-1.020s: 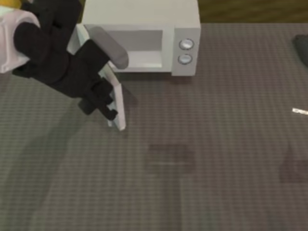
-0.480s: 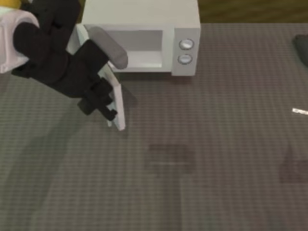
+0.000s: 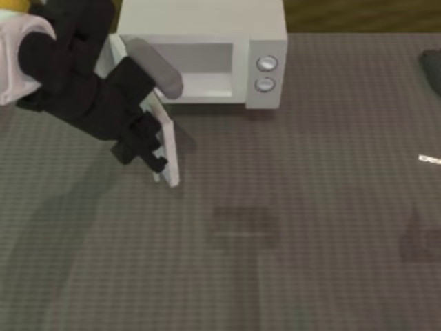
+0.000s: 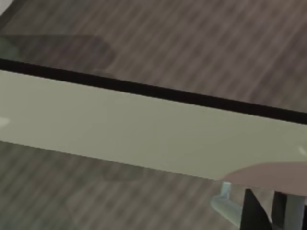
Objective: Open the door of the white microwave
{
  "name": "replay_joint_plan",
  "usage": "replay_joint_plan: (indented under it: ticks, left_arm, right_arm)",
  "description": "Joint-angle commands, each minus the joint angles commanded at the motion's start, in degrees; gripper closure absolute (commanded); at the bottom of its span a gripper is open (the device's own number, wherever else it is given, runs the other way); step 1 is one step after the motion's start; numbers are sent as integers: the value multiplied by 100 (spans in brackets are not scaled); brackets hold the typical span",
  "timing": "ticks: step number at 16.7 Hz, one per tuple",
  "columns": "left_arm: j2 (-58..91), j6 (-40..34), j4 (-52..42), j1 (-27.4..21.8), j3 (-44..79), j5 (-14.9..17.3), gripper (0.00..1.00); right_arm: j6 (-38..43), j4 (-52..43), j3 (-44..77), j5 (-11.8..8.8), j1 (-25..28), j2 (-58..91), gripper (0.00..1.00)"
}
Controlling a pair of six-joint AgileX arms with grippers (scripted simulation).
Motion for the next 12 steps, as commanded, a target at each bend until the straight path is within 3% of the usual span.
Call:
replay_joint_plan:
  ticks: [4,12]
  left_arm:
    - [3,194,-57,65,9,73,100]
    - [-40,1239,-436,512,0,538,100]
  right_arm:
    - [0,0,0,0,0,0,0]
    - [0,0,0,0,0,0,0]
